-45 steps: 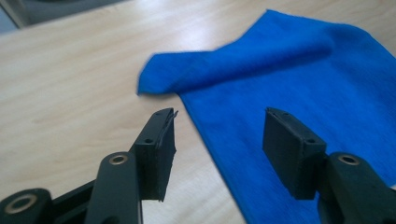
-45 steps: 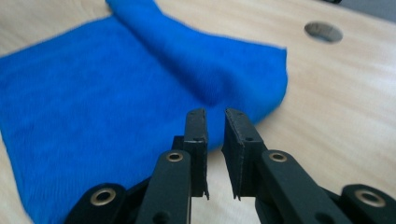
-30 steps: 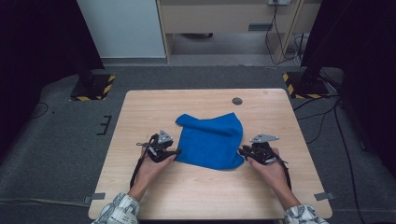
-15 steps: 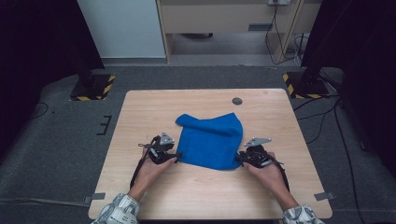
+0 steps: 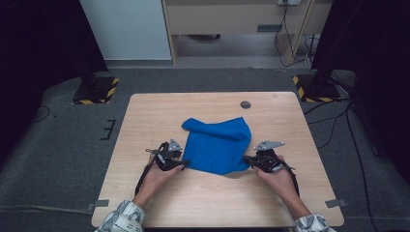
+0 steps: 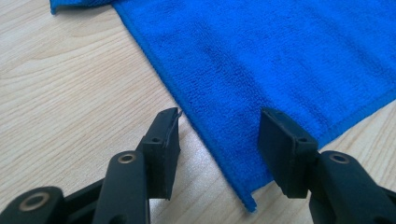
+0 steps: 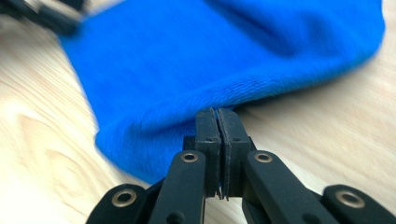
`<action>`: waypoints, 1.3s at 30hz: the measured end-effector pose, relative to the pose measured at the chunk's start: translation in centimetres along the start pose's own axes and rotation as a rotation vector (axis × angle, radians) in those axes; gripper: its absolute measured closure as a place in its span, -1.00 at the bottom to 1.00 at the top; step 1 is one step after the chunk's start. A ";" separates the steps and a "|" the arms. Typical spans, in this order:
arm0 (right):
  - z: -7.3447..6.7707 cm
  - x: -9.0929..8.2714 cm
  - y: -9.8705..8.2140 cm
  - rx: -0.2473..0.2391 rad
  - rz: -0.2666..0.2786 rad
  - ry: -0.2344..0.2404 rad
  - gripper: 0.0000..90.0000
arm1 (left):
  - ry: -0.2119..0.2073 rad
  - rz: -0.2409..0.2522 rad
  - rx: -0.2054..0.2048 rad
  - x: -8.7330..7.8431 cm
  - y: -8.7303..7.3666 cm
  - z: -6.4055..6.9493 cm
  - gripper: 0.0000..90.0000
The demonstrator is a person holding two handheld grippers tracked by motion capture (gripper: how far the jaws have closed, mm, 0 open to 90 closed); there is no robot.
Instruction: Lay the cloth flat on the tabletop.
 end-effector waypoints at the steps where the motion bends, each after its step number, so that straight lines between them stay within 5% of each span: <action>1: -0.3 0.0 0.4 -0.014 0.010 0.008 0.97 | -0.002 0.000 -0.004 0.0 0.0 0.0 0.09; 8: -1.9 1.3 1.9 -0.063 0.000 0.011 0.97 | -0.026 0.000 0.004 -0.1 0.0 0.3 0.32; 16: -0.7 1.3 1.3 -0.052 -0.024 -0.026 0.97 | -0.071 -0.023 0.037 -0.1 0.3 1.2 0.94; 24: 0.5 0.7 1.0 -0.040 -0.036 -0.053 0.97 | -0.050 -0.025 0.024 -3.0 0.3 1.3 0.98; 30: -0.4 1.8 1.2 -0.056 -0.050 -0.023 0.97 | -0.035 -0.006 -0.016 -6.2 -0.9 0.8 0.97; 34: -1.0 2.8 1.5 -0.072 -0.067 -0.017 0.97 | -0.019 -0.008 -0.033 -5.9 -1.0 0.0 0.97; 39: 0.2 2.7 2.1 -0.064 -0.074 -0.064 0.97 | 0.008 -0.004 -0.036 -3.6 0.4 -0.8 0.97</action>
Point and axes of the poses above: each handheld gripper's, and its own axes: x roughly forward along the jaws, y roughly out of its top, z roughly to its right, the point moved 3 cm from there along x, roughly forward along the jaws, and after that the axes turned 9 degrees about z, right-handed, at the moved point
